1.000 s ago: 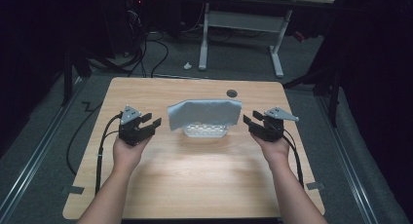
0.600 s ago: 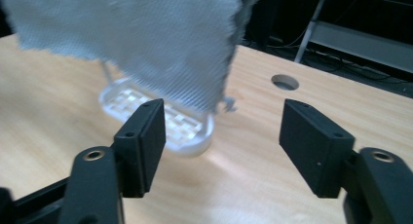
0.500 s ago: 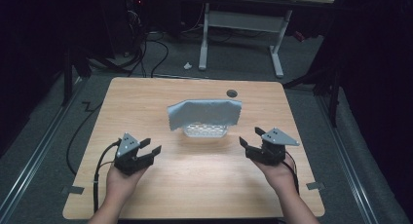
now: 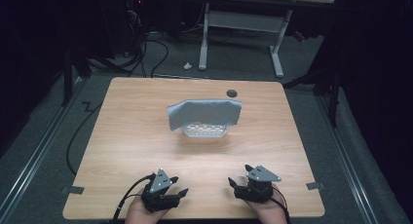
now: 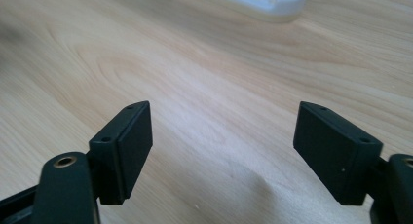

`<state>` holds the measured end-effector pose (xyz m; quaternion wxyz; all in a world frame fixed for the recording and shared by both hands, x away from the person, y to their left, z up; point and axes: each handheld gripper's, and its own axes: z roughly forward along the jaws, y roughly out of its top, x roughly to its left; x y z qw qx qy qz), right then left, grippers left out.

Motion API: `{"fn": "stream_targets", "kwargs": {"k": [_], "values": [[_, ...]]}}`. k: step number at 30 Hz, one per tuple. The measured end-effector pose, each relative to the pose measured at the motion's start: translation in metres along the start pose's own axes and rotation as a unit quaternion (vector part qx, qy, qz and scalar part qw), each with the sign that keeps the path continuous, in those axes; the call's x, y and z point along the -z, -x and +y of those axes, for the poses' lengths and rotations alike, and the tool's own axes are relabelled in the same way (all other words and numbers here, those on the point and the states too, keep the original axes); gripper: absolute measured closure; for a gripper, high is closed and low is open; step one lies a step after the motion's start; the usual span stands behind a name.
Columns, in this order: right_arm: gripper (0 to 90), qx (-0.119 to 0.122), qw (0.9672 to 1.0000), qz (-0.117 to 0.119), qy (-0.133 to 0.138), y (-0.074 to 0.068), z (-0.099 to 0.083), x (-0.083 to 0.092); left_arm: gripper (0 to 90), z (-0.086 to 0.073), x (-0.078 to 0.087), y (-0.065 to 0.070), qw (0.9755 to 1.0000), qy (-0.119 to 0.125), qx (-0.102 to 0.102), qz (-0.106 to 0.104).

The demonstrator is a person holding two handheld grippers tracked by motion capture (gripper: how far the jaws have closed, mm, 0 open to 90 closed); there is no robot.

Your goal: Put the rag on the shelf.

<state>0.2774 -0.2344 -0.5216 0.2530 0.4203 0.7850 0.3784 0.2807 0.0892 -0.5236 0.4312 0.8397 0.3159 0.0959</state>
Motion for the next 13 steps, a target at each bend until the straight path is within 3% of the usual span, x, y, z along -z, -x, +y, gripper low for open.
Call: {"fn": "stream_targets", "kwargs": {"k": [2, 6, 9, 13], "values": [[24.2, -0.017, 0.9998, 0.006, 0.007, 0.003, 0.002, -0.002, 43.3, 0.001, -0.002, 0.0, 1.0, -0.003, 0.001, 0.0], [24.8, -0.004, 0.9999, 0.0, 0.011, 0.006, 0.003, -0.004, 43.0, 0.0, 0.0, -0.003, 0.9999, 0.001, 0.008, 0.008], [25.4, -0.014, 0.9999, 0.008, 0.0, 0.01, -0.001, -0.003, 42.9, -0.001, 0.001, -0.006, 0.9998, -0.001, 0.014, 0.013], [25.8, -0.023, 0.9996, 0.002, 0.018, 0.016, -0.001, 0.002, 42.4, -0.003, 0.003, -0.012, 0.9995, 0.004, 0.025, 0.019]]}}
